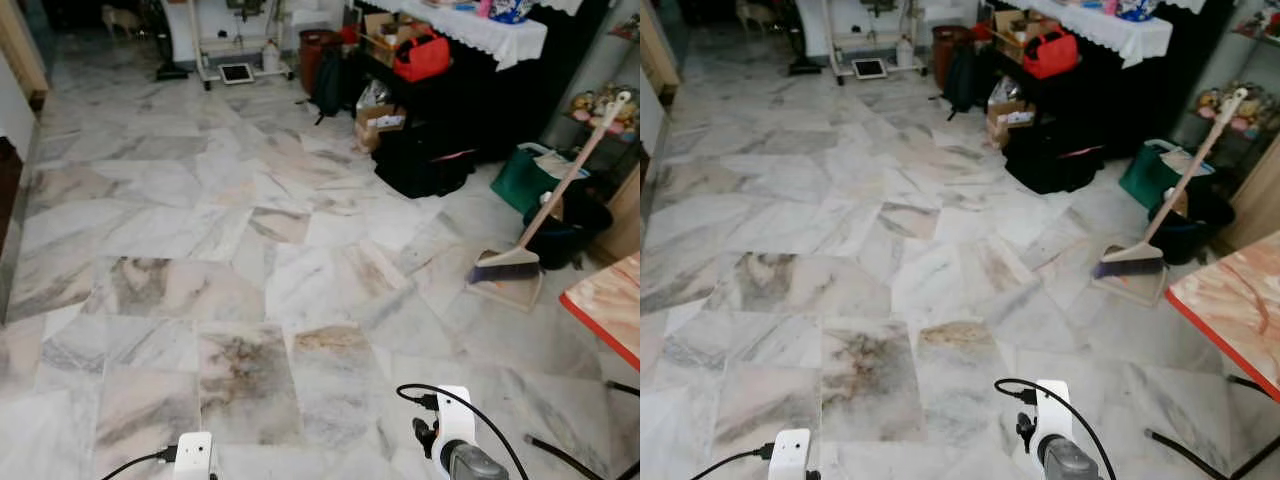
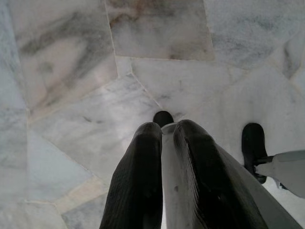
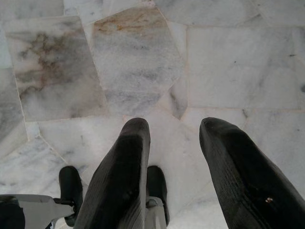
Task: Setting the table
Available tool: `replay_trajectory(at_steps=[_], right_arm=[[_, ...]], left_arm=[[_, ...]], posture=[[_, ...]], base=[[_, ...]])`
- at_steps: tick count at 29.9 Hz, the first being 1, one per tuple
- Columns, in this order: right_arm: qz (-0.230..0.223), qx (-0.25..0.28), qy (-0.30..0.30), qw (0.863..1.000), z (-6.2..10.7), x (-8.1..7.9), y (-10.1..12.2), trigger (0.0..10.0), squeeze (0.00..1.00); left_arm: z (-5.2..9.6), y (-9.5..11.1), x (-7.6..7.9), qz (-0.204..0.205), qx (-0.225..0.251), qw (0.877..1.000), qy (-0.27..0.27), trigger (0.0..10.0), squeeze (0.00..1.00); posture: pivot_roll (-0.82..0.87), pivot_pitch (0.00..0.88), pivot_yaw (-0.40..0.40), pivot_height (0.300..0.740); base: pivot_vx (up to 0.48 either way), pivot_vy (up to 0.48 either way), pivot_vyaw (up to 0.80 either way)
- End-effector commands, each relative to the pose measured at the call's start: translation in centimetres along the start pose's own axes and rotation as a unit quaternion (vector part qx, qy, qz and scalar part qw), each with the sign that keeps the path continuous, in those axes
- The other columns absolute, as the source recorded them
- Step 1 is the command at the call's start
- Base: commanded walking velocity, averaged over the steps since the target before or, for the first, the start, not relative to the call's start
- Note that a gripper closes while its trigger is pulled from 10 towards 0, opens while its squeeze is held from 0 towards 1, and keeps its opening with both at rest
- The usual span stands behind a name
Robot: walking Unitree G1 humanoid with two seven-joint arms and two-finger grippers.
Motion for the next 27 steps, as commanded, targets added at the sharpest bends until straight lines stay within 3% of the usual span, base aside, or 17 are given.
replay_trajectory(at_steps=[1, 5, 10, 15, 27], right_arm=[[-0.003, 0.001, -0.006, 1.000, 0.0, 0.2, 0.0, 10.0, 0.00], [-0.009, 0.007, -0.027, 1.000, 0.1, 0.8, -0.1, 10.0, 0.00], [-0.007, 0.008, -0.030, 0.999, 0.2, 1.1, 0.0, 10.0, 0.00], [-0.010, 0.012, -0.035, 0.999, 0.2, 1.3, 0.3, 10.0, 0.00], [-0.019, 0.018, -0.039, 0.999, 0.2, 1.6, 0.7, 10.0, 0.00]], left_arm=[[0.0, 0.0, -0.3, -0.012, -0.002, 1.000, 0.007, 10.0, 0.00], [0.0, 0.3, -0.4, -0.012, 0.006, 1.000, 0.007, 10.0, 0.00], [-0.1, 0.6, -0.4, -0.043, 0.006, 0.999, 0.011, 10.0, 0.00], [-0.1, 0.5, -0.4, -0.014, 0.001, 1.000, 0.017, 10.0, 0.00], [0.0, 0.1, -0.1, -0.012, -0.002, 1.000, 0.012, 10.0, 0.00]], posture=[[0.02, 0.000, -0.026, 0.740], [0.02, 0.000, -0.020, 0.740], [0.01, 0.000, -0.028, 0.740], [0.01, 0.000, -0.040, 0.740], [0.00, 0.000, -0.040, 0.740]], base=[[0.000, 0.000, -0.75], [0.000, 0.000, -0.75], [0.000, -0.192, -0.76], [0.000, -0.288, -0.76], [0.000, 0.000, -0.76]])
Point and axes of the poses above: a point about 5 cm out from each wrist's last joint towards the gripper, its own z axis pointing back from the gripper into the wrist, its own y axis along the axis of the wrist's last joint, x = y × z, the point moved 2 cm from there along -z, pointing out of the wrist towards the gripper, and after that the axes turned 15 degrees about -z, right-handed, at the moved point
